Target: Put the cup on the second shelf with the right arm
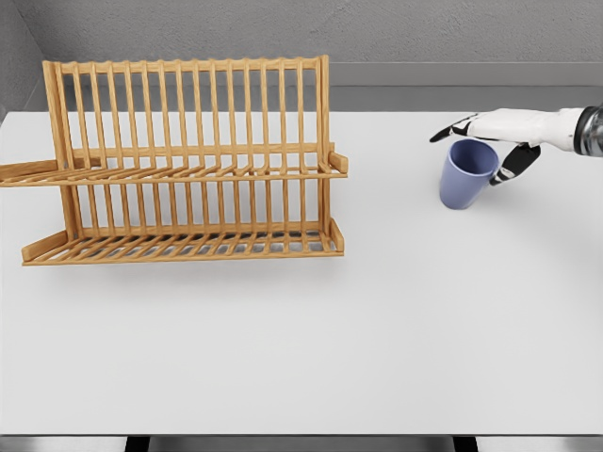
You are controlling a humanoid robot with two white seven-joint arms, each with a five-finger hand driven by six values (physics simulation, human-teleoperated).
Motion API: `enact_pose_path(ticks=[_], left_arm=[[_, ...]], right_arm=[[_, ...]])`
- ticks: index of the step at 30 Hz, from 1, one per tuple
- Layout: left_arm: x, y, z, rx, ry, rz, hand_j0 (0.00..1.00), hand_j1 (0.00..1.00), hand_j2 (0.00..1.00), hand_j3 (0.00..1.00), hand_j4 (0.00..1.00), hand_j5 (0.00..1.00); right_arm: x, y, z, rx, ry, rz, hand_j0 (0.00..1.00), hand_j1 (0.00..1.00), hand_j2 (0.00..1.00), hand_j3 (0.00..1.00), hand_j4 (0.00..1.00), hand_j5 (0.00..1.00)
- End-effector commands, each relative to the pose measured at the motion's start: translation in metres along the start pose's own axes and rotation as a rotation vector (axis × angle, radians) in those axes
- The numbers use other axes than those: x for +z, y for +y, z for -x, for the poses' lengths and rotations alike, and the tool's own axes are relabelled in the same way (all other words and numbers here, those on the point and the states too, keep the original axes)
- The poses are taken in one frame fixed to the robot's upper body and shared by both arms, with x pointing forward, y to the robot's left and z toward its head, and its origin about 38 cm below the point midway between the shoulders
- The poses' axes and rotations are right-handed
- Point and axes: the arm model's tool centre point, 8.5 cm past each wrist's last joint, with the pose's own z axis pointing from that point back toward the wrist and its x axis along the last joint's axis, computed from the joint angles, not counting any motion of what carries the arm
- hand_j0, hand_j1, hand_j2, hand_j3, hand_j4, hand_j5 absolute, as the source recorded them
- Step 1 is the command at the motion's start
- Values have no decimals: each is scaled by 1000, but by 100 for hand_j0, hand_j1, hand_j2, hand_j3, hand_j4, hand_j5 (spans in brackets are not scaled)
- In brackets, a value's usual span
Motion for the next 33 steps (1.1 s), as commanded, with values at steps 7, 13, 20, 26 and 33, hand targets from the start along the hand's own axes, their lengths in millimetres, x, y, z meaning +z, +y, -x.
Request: enact_pose_path(ticks=[7,13,20,26,33], left_arm=[[0,0,0,0,-1,0,100,100,100,100,100,100],[0,0,0,1,1,0,100,100,100,100,100,100],[0,0,0,0,-1,0,100,100,100,100,100,100],[0,0,0,0,-1,0,100,100,100,100,100,100],[0,0,0,0,-1,0,100,100,100,100,100,100]], right_arm=[[-4,6,-2,1,-7,-22,70,70,70,70,70,70],[-1,-1,-1,6,-4,-7,67,67,67,67,67,67],[1,-9,-2,15,-2,7,64,64,64,64,64,64],[6,-21,-3,34,-1,26,63,63,63,63,63,63],[13,-52,-12,83,-10,70,63,63,63,63,63,63]])
